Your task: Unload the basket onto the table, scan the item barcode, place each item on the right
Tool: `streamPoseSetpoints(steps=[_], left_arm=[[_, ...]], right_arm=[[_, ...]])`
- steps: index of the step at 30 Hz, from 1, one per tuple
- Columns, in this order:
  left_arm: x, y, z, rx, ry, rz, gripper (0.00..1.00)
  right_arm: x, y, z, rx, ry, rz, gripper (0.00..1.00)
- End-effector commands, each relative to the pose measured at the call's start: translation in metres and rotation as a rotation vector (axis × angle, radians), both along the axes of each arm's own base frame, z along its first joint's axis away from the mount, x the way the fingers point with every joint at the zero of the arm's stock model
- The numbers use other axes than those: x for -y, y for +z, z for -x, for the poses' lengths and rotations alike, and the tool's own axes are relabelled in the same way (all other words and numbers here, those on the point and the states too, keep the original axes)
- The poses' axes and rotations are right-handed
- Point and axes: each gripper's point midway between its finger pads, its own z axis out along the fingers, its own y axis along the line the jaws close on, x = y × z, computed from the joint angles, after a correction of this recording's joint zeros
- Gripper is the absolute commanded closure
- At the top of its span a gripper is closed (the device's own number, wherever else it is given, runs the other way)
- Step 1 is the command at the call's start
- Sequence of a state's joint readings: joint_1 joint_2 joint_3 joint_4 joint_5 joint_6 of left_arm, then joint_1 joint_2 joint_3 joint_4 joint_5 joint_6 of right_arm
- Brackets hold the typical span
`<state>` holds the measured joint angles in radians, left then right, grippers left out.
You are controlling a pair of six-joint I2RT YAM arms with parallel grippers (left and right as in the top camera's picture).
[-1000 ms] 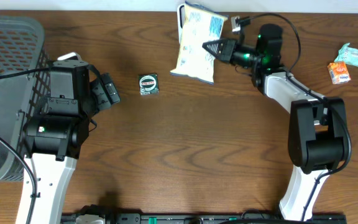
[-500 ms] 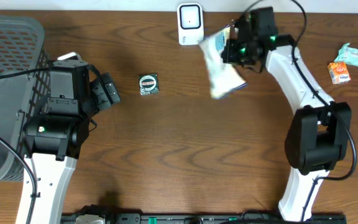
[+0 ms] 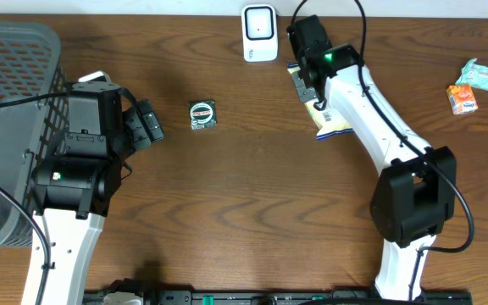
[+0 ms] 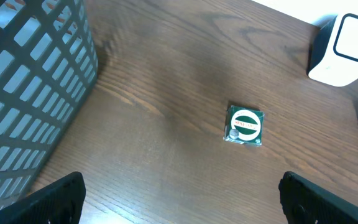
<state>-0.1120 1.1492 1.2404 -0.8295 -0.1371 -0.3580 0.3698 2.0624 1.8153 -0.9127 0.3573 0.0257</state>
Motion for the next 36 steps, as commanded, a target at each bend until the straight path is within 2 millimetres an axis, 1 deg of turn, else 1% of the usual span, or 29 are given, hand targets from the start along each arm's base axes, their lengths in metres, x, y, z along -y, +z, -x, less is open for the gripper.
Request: streamPoseSetpoints(steps=[1, 2, 7, 9, 11, 13, 15, 21, 24, 26, 27, 28, 30, 31, 34, 36], left_arm=[[-0.002, 0.002, 0.001, 0.005, -0.001, -0.013, 0.02], [-0.002, 0.002, 0.001, 0.005, -0.001, -0.013, 0.03], [-0.002, 0.002, 0.001, 0.005, -0.001, -0.013, 0.02], [-0.002, 0.002, 0.001, 0.005, -0.001, -0.013, 0.03], [-0.002, 0.002, 0.001, 0.005, -0.001, -0.013, 0.02], [-0.002, 0.002, 0.001, 0.005, -0.001, -0.013, 0.02], [-0.002, 0.002, 0.001, 0.005, -0.001, -0.013, 0.02], [-0.002, 0.002, 0.001, 0.005, -0.001, -0.013, 0.02], [-0.002, 0.002, 0.001, 0.005, -0.001, -0.013, 0.03], [-0.002, 0.002, 0.001, 0.005, -0.001, -0.013, 0.03], [-0.002, 0.002, 0.001, 0.005, -0.001, -0.013, 0.03], [-0.002, 0.002, 0.001, 0.005, -0.001, -0.013, 0.02], [-0.002, 0.002, 0.001, 0.005, -0.001, -0.013, 0.02], [-0.002, 0.002, 0.001, 0.005, -0.001, -0.013, 0.02], [-0.002, 0.002, 0.001, 0.005, -0.001, -0.013, 0.03], [-0.002, 0.002, 0.001, 0.005, -0.001, -0.013, 0.02]], right_arm=[[0.018, -0.009, -0.007, -0.044, -0.038, -0.167, 0.60], [0.027, -0.011, -0.009, -0.070, -0.039, -0.271, 0.45], [0.049, -0.010, -0.010, -0.122, 0.036, -0.534, 0.14], [0.059, -0.012, -0.009, -0.131, 0.046, -0.593, 0.07], [0.069, -0.020, -0.008, -0.147, 0.035, -0.639, 0.04], [0.078, -0.032, -0.008, -0.170, 0.011, -0.666, 0.04], [0.081, -0.048, -0.008, -0.199, -0.005, -0.695, 0.03], [0.071, -0.092, -0.008, -0.279, 0.006, -0.801, 0.03], [0.062, -0.111, -0.008, -0.311, 0.018, -0.869, 0.08], [0.054, -0.119, -0.007, -0.327, 0.030, -0.921, 0.12], [0.052, -0.122, -0.007, -0.332, 0.034, -0.940, 0.16], [0.049, -0.126, -0.007, -0.336, 0.039, -0.959, 0.25], [0.047, -0.130, -0.008, -0.340, 0.043, -0.979, 0.67], [0.045, -0.130, -0.008, -0.341, 0.046, -0.990, 0.99], [0.043, -0.124, -0.009, -0.331, 0.058, -1.005, 0.99], [0.041, -0.112, -0.012, -0.311, 0.076, -1.021, 0.99]])
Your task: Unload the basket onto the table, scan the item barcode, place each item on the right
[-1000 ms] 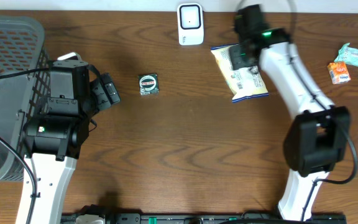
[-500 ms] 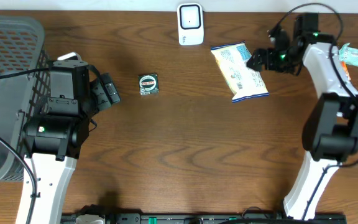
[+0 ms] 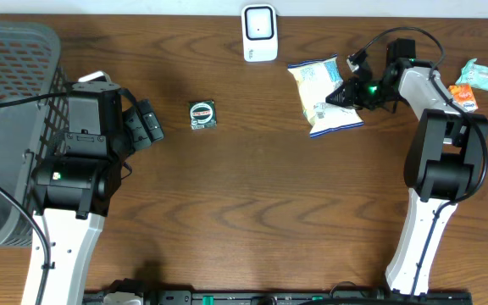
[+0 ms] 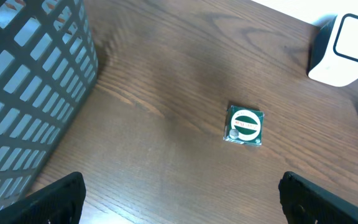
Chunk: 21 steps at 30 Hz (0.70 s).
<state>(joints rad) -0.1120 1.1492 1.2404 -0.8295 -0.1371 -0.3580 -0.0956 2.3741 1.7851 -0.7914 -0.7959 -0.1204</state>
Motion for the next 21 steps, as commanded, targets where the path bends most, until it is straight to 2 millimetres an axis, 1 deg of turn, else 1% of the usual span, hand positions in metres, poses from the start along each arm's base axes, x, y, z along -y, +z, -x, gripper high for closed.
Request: streamPoseSetpoints(steps=[1, 3, 5, 10, 11, 12, 14, 16, 17, 20, 21], left_arm=[[-0.002, 0.002, 0.001, 0.005, -0.001, -0.013, 0.02], [-0.002, 0.002, 0.001, 0.005, -0.001, -0.013, 0.02], [-0.002, 0.002, 0.001, 0.005, -0.001, -0.013, 0.02], [-0.002, 0.002, 0.001, 0.005, -0.001, -0.013, 0.03], [-0.002, 0.002, 0.000, 0.006, -0.001, -0.013, 0.02], [-0.002, 0.002, 0.001, 0.005, -0.001, -0.013, 0.02], [-0.002, 0.002, 0.001, 0.005, -0.001, -0.013, 0.02], [-0.002, 0.002, 0.001, 0.005, -0.001, -0.013, 0.03], [-0.002, 0.002, 0.001, 0.005, -0.001, -0.013, 0.03], [-0.002, 0.002, 0.001, 0.005, -0.001, -0.013, 0.02], [-0.002, 0.002, 0.001, 0.005, -0.001, -0.013, 0.02]], right_arm=[[-0.004, 0.004, 0.000, 0.011, 0.014, -0.012, 0.99], [-0.003, 0.022, -0.003, 0.050, 0.012, 0.003, 0.99], [0.002, 0.038, -0.006, 0.090, 0.005, 0.066, 0.99], [0.018, 0.080, -0.006, 0.186, -0.031, 0.432, 0.99], [0.015, 0.096, -0.003, 0.224, -0.031, 0.574, 0.99], [0.012, 0.102, 0.000, 0.239, -0.026, 0.641, 0.99], [0.005, 0.107, 0.005, 0.256, -0.011, 0.774, 0.99], [-0.001, 0.106, 0.013, 0.260, 0.011, 0.913, 0.99], [-0.005, 0.104, 0.016, 0.259, 0.028, 0.967, 0.99], [-0.029, 0.093, 0.028, 0.262, 0.103, 1.092, 0.99], [-0.034, 0.091, 0.031, 0.264, 0.104, 1.134, 0.99]])
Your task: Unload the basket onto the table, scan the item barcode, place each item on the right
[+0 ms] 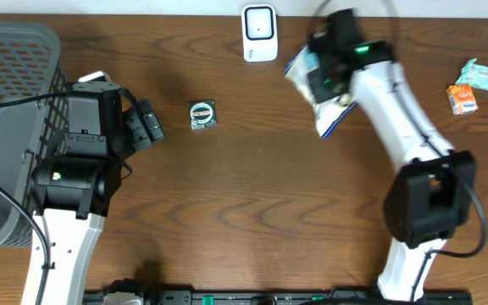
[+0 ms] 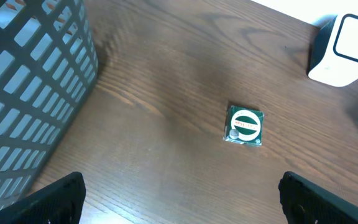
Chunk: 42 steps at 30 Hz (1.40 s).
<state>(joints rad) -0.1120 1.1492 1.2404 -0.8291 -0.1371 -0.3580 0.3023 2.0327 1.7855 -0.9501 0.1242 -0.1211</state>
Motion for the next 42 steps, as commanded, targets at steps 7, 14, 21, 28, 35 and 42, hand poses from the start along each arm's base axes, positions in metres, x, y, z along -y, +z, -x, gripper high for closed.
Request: streamPoseSetpoints(steps=[7, 14, 21, 28, 35, 42], left_arm=[[-0.002, 0.002, 0.001, 0.005, -0.001, -0.013, 0.02], [-0.002, 0.002, 0.001, 0.005, -0.001, -0.013, 0.02], [-0.002, 0.002, 0.001, 0.005, -0.001, -0.013, 0.02], [-0.002, 0.002, 0.001, 0.005, -0.001, -0.013, 0.02], [-0.002, 0.002, 0.001, 0.005, -0.001, -0.013, 0.02], [-0.002, 0.002, 0.001, 0.005, -0.001, -0.013, 0.02]], right_arm=[[-0.021, -0.025, 0.020, 0.100, -0.057, 0.520, 0.99], [-0.093, -0.051, 0.057, 0.023, 0.079, 0.389, 0.82], [-0.153, -0.054, 0.081, -0.043, 0.145, 0.169, 0.59], [-0.158, -0.030, 0.071, -0.035, 0.135, 0.113, 0.30], [-0.174, -0.007, 0.059, -0.127, 0.134, -0.172, 0.28], [-0.130, -0.013, 0.040, -0.184, 0.029, -0.222, 0.10]])
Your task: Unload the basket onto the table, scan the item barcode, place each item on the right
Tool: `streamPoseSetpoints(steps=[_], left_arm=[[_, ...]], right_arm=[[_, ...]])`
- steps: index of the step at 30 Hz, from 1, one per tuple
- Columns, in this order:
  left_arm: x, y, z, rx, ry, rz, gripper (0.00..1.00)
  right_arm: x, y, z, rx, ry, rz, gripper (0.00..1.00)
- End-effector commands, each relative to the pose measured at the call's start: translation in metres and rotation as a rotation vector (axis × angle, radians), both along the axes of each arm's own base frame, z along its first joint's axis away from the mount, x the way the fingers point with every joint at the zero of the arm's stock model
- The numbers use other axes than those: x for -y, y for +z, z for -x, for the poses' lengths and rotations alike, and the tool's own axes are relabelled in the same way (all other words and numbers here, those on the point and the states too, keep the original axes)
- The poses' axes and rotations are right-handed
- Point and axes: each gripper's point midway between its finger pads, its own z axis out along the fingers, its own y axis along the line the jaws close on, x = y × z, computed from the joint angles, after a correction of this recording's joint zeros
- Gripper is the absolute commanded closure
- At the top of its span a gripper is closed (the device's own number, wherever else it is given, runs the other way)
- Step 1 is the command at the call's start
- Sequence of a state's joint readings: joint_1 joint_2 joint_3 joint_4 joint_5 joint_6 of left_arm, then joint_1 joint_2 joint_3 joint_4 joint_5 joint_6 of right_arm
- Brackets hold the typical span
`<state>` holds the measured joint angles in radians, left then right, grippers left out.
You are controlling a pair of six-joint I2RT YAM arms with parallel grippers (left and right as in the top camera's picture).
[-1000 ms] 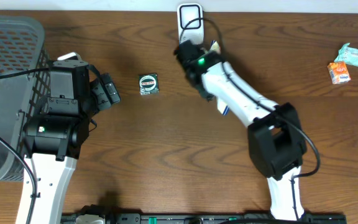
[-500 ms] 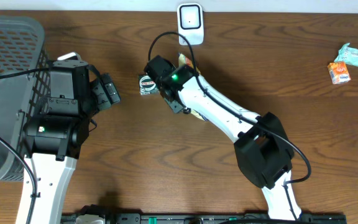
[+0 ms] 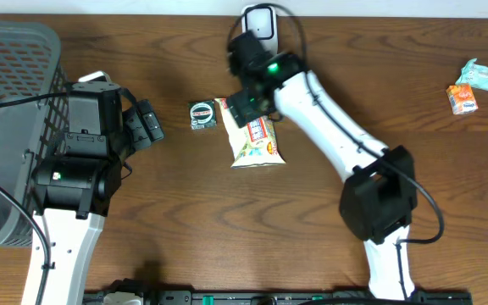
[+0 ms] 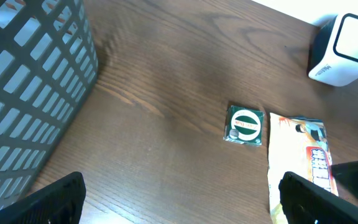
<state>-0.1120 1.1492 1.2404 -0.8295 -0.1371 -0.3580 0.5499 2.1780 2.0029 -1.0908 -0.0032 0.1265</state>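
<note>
A white barcode scanner (image 3: 266, 22) (image 4: 344, 46) stands at the table's far edge, partly behind my right arm. My right gripper (image 3: 246, 106) reaches in front of it, shut on the top end of a yellow-white snack bag (image 3: 257, 140) (image 4: 296, 155). The bag hangs or lies printed side up, just right of a small green packet (image 3: 202, 114) (image 4: 245, 125). The fingers themselves are hidden under the wrist. My left gripper (image 3: 148, 125) (image 4: 182, 199) stays open over bare wood, left of the green packet, holding nothing.
A grey mesh basket (image 3: 7, 102) (image 4: 23, 81) fills the left side beside my left arm. A few small wrapped snacks (image 3: 473, 85) lie at the far right edge. My right arm crosses the table diagonally from its base at the front.
My right gripper has gone with the snack bag from just right of the scanner to in front of it, next to the green packet. The bag now shows in the left wrist view.
First my right gripper was over the snack bag lying right of the scanner. Then it was at the bag's right side with the arm swung right. Then it held the bag tilted near the scanner, and now the bag is left, beside the green packet. My left arm stayed still.
</note>
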Motion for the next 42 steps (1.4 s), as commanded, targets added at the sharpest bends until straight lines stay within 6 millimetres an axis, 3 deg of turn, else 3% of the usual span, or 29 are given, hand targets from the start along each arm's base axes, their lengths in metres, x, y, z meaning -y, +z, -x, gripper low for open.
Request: streamPoseSetpoints(steps=[1, 6, 10, 15, 17, 18, 21, 22, 27, 36, 42], left_arm=[[-0.002, 0.002, 0.001, 0.005, -0.001, -0.013, 0.02], [-0.002, 0.002, 0.001, 0.005, -0.001, -0.013, 0.02], [-0.002, 0.002, 0.001, 0.005, -0.001, -0.013, 0.03], [-0.002, 0.002, 0.001, 0.005, -0.001, -0.013, 0.02], [-0.002, 0.002, 0.001, 0.005, -0.001, -0.013, 0.02], [-0.002, 0.002, 0.001, 0.005, -0.001, -0.013, 0.02], [-0.002, 0.002, 0.001, 0.005, -0.001, -0.013, 0.02], [-0.002, 0.002, 0.001, 0.005, -0.001, -0.013, 0.02], [-0.002, 0.002, 0.001, 0.005, -0.001, -0.013, 0.02], [-0.002, 0.002, 0.001, 0.005, -0.001, -0.013, 0.03], [-0.002, 0.002, 0.001, 0.005, -0.001, -0.013, 0.02]], right_arm=[[0.009, -0.008, 0.000, -0.074, -0.029, -0.071, 0.10], [0.011, -0.035, 0.008, -0.142, -0.031, -0.085, 0.09], [-0.004, -0.062, 0.017, -0.173, 0.000, -0.120, 0.10], [-0.015, -0.091, 0.032, -0.192, 0.032, -0.092, 0.33], [-0.014, -0.097, 0.034, -0.196, 0.020, -0.072, 0.35], [-0.012, -0.100, 0.033, -0.195, 0.013, -0.060, 0.44], [-0.011, -0.103, 0.032, -0.193, 0.007, -0.050, 0.90], [-0.010, -0.102, 0.030, -0.188, 0.004, -0.050, 0.99], [-0.011, -0.084, 0.010, -0.128, -0.010, -0.076, 0.99], [0.010, 0.011, -0.077, 0.194, -0.103, -0.142, 0.99], [0.006, 0.050, -0.123, 0.404, -0.080, -0.219, 0.99]])
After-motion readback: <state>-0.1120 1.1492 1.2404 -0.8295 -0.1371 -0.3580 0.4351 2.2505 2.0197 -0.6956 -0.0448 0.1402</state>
